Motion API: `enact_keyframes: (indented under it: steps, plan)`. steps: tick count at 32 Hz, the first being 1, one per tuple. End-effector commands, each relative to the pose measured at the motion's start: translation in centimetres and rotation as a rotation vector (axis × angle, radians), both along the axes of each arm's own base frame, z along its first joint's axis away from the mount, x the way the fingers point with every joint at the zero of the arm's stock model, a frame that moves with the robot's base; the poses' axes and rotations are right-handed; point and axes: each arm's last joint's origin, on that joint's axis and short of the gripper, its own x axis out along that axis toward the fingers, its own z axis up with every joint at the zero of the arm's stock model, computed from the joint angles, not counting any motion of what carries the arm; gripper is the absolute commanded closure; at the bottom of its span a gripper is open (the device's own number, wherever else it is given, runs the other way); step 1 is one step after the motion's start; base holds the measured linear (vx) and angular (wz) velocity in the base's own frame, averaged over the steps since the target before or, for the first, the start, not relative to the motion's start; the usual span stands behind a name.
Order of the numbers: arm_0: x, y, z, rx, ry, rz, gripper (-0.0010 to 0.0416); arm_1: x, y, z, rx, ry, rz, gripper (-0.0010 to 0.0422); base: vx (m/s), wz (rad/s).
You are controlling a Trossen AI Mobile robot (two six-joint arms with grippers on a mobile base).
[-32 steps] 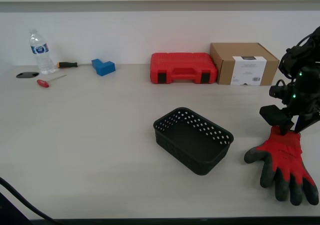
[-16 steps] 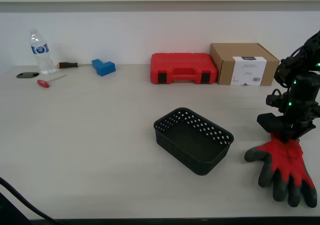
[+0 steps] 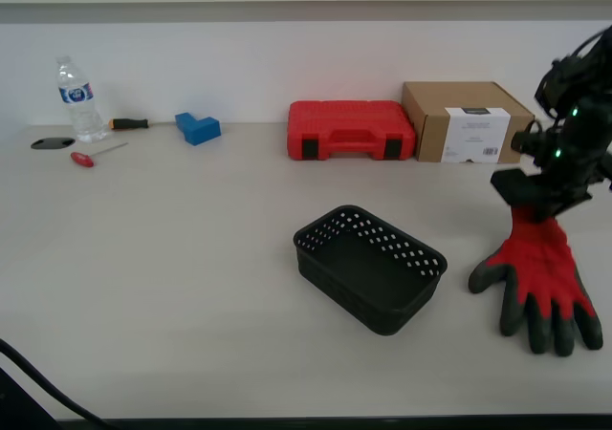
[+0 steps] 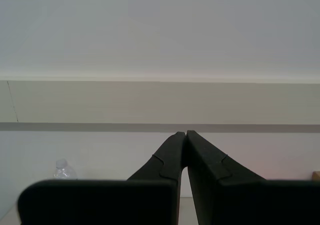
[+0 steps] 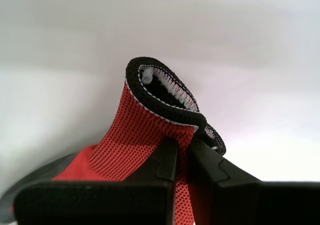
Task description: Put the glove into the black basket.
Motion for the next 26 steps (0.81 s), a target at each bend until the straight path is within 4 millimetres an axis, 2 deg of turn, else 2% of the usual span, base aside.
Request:
enact_keyframes:
  steps: [1, 3, 4, 9, 14, 16, 17, 20, 21, 23, 24, 26]
  plan:
    - [0.7, 0.0, 3.3, 0.000, -0.094, -0.006, 0.0407, 0.0, 0.0, 0.0, 0.000, -0.003, 0.001, 0.0412, 0.000, 0.000]
    - [0.7, 0.1, 4.8, 0.034, -0.118, -0.013, 0.0407, 0.0, 0.0, 0.1, 0.000, -0.004, 0.002, 0.0412, 0.000, 0.000]
    - [0.6, 0.3, 5.8, 0.100, -0.129, -0.029, 0.0407, 0.0, 0.0, 0.1, 0.000, -0.004, 0.003, 0.0412, 0.000, 0.000]
    - [0.7, 1.3, 8.5, 0.356, -0.191, -0.039, 0.0407, 0.0, 0.0, 0.0, 0.000, -0.003, 0.004, 0.0412, 0.000, 0.000]
    - [0.5, 5.8, 12.5, 0.418, -0.286, 0.118, 0.0407, 0.0, 0.0, 0.0, 0.000, 0.000, 0.005, 0.0412, 0.000, 0.000]
    - [-0.1, 8.4, 14.2, 0.435, -0.317, 0.197, 0.0407, 0.0, 0.0, 0.0, 0.000, 0.000, 0.005, 0.0412, 0.000, 0.000]
    - [-0.5, 9.8, 14.8, 0.448, -0.325, 0.228, 0.0407, 0.0, 0.0, 0.0, 0.000, 0.000, 0.004, 0.0412, 0.000, 0.000]
    - [-1.2, 12.0, 15.8, 0.476, -0.330, 0.264, 0.0407, 0.0, 0.0, 0.0, 0.000, 0.000, 0.004, 0.0412, 0.000, 0.000]
    - [-2.3, 14.3, 16.8, 0.506, -0.334, 0.319, 0.0407, 0.0, 0.0, 0.0, 0.000, 0.000, 0.004, 0.0412, 0.000, 0.000]
    - [-3.1, 15.5, 17.5, 0.533, -0.326, 0.350, 0.0407, 0.0, 0.0, 0.0, 0.000, 0.001, 0.004, 0.0412, 0.000, 0.000]
    - [-4.0, 16.1, 18.5, 0.541, -0.315, 0.365, 0.0407, 0.0, 0.0, 0.0, 0.000, -0.001, 0.004, 0.0412, 0.000, 0.000]
    - [-5.0, 16.1, 19.6, 0.540, -0.304, 0.373, 0.0407, 0.0, 0.0, 0.0, 0.000, 0.003, 0.004, 0.0412, 0.000, 0.000]
